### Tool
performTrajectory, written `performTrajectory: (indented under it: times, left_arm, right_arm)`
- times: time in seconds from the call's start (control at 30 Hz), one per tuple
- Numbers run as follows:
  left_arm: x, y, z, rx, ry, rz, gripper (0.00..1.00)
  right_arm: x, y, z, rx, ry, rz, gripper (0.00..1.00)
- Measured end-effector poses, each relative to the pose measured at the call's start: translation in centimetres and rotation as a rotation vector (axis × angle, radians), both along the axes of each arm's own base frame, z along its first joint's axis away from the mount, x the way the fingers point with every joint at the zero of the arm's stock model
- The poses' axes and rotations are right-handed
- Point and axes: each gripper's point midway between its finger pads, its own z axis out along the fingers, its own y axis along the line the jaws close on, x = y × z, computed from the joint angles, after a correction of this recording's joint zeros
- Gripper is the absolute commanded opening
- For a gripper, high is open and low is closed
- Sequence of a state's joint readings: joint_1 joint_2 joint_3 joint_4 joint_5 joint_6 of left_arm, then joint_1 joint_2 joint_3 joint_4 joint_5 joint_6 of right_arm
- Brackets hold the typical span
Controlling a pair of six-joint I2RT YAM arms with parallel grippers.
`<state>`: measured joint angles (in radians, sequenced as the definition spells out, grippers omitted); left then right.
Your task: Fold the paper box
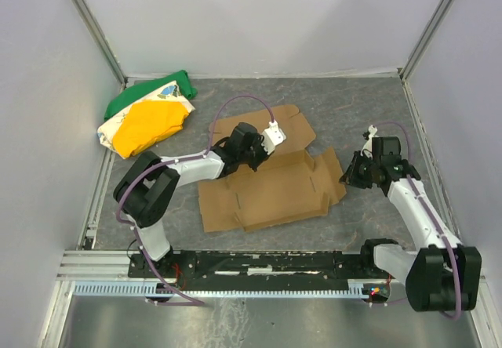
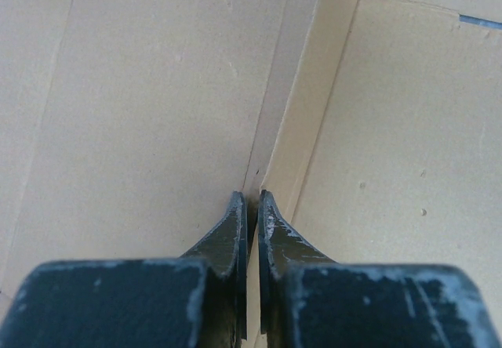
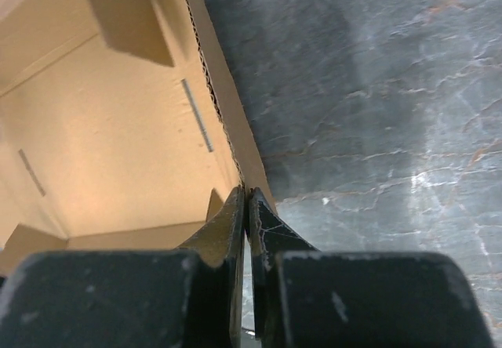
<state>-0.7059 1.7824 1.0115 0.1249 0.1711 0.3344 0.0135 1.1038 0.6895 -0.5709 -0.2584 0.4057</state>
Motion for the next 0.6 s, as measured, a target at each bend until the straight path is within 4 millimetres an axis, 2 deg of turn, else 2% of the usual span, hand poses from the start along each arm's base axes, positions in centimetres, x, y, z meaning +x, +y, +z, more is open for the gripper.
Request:
performTrajectory:
  times: [0.2, 0.43, 0.53, 0.6]
  left_arm:
    - [0.3, 0.4, -0.1, -0.001, 0.018, 0.002, 0.03]
    - [0.3, 0.5, -0.2, -0.002, 0.02, 0.002, 0.03]
    - [0.3, 0.5, -0.2, -0.002, 0.021, 0.002, 0.03]
    - [0.3, 0.5, -0.2, -0.002, 0.021, 0.002, 0.03]
  right_arm:
    - [-1.4, 2.3, 2.2, 0.057, -0.053, 0.073, 0.03]
    - [-2.4, 5.0, 3.2, 0.071, -0.078, 0.183, 0.05]
    - [-2.5, 5.8, 3.3, 0.074, -0.069, 0.217, 0.1]
    - [-2.5, 6.5, 3.2, 0.08, -0.05, 0.242, 0.21]
